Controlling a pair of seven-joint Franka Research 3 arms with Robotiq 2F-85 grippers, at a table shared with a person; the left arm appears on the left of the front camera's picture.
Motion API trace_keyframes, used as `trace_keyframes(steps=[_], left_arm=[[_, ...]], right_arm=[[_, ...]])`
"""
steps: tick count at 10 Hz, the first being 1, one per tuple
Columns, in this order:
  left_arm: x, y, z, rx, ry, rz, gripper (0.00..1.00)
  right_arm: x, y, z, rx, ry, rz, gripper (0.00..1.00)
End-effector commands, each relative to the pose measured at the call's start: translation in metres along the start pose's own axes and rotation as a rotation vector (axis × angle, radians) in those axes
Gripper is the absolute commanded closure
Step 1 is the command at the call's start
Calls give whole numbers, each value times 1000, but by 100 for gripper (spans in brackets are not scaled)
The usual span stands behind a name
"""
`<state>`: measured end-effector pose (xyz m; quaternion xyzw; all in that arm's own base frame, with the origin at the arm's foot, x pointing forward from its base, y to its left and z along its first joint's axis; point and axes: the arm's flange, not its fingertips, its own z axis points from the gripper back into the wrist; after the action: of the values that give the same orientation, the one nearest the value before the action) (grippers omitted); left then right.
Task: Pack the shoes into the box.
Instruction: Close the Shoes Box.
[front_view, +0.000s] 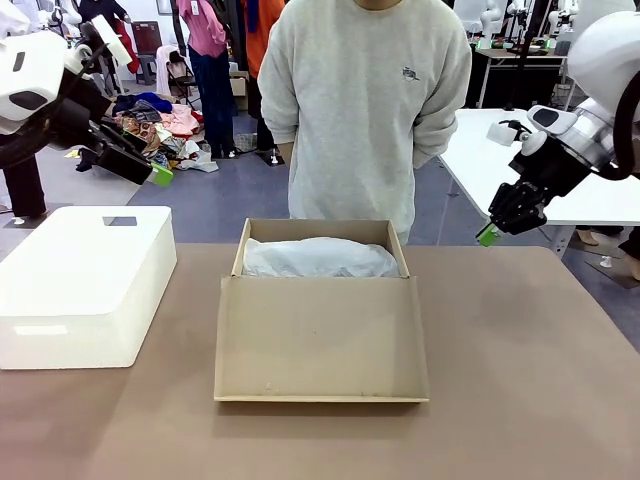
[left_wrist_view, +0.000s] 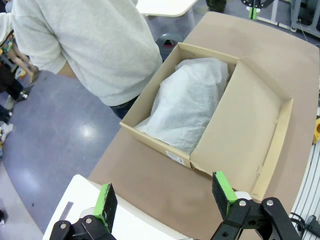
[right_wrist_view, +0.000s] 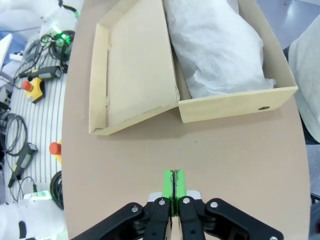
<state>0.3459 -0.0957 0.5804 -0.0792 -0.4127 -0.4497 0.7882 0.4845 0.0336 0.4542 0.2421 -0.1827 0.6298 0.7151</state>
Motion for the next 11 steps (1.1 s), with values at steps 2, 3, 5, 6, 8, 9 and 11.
trace_keyframes(steps=[2, 3, 5, 6, 8, 9, 11], left_arm=[[0, 1, -1, -1, -15, -5, 0], [0, 1, -1, -1, -15, -5, 0], [0, 1, -1, -1, -15, -5, 0], [0, 1, -1, -1, -15, -5, 0], [0, 1, -1, -1, -15, -5, 0], [0, 1, -1, -1, -15, -5, 0], [0, 1, -1, -1, -15, -5, 0]], right_arm=[[-1, -9, -19, -5, -32, 9, 100], [-2, -9, -26, 3, -27, 6, 100], [-6, -9, -44, 15, -34, 10, 100], [-8, -8, -53, 19, -37, 21, 100], [-14, -7, -66, 39, -51, 28, 100], [-17, -6, -73, 43, -57, 28, 100], [-19, -5, -86, 67, -42, 8, 100]])
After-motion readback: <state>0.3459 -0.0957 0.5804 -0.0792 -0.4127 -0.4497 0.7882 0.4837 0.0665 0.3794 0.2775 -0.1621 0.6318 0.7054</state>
